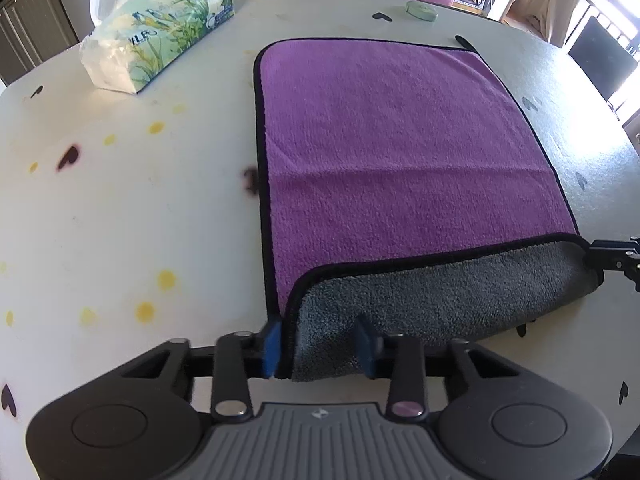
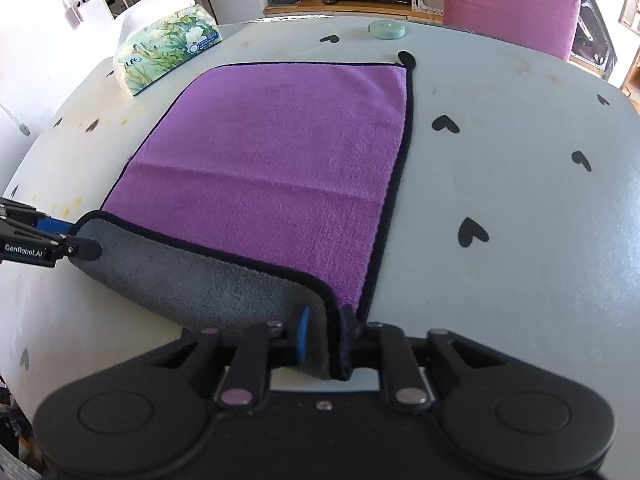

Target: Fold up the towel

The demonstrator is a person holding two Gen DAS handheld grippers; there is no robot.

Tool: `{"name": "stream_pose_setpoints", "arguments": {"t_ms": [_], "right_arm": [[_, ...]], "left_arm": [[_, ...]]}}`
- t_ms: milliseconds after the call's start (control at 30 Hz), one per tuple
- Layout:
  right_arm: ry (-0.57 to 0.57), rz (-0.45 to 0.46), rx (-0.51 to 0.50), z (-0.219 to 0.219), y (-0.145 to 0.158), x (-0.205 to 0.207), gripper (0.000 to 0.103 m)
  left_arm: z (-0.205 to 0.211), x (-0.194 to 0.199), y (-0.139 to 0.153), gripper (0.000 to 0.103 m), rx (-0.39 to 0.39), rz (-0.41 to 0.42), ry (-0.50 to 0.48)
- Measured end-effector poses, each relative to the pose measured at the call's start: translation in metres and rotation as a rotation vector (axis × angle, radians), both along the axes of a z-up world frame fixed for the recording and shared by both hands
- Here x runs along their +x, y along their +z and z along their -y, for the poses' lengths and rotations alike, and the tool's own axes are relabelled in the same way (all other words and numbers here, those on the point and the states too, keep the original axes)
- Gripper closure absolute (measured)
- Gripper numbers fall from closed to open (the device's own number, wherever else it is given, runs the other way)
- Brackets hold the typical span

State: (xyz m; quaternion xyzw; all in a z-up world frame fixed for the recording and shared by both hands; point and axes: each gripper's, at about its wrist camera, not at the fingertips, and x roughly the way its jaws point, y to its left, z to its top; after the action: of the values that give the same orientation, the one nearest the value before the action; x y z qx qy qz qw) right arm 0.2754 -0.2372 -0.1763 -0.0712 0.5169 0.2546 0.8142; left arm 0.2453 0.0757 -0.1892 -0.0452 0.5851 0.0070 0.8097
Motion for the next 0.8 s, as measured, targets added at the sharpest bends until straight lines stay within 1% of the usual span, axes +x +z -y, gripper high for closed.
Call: {"name": "stream_pose_setpoints", "arguments": {"t_ms": [33, 67, 133, 167, 233, 367, 600, 800], "right_arm": [[0.003, 0.000, -0.003, 0.000, 0.000, 0.000, 0.094], [0.005, 0.002, -0.004, 0.000, 0.001, 0.000, 0.095], [0.012, 0.005, -0.009, -0.001, 0.002, 0.000, 0.098], [0.016, 0.008, -0.013, -0.002, 0.002, -0.001, 0.099], [0.022, 0.011, -0.021, -0.002, 0.002, -0.001, 0.099], [0.017, 0.022, -0.022, -0.002, 0.003, -0.001, 0.100], [0.011, 0.034, -0.012, 0.001, 0.006, 0.001, 0.100], [-0.012, 0.063, 0.018, 0.007, 0.018, 0.005, 0.100]], "left_arm": [[-0.001, 0.000, 0.000, 0.073, -0.003, -0.002, 0.003], [-0.002, 0.000, 0.000, 0.075, -0.004, -0.004, 0.007], [-0.004, 0.000, 0.000, 0.083, -0.008, -0.008, 0.014], [-0.006, 0.000, 0.000, 0.085, -0.013, -0.008, 0.019], [-0.009, 0.001, 0.000, 0.094, -0.017, -0.009, 0.030], [-0.013, 0.000, 0.000, 0.097, -0.036, -0.010, 0.043], [-0.015, -0.002, 0.006, 0.098, -0.036, 0.011, 0.043], [-0.018, 0.000, 0.015, 0.098, -0.039, 0.030, 0.064]]}}
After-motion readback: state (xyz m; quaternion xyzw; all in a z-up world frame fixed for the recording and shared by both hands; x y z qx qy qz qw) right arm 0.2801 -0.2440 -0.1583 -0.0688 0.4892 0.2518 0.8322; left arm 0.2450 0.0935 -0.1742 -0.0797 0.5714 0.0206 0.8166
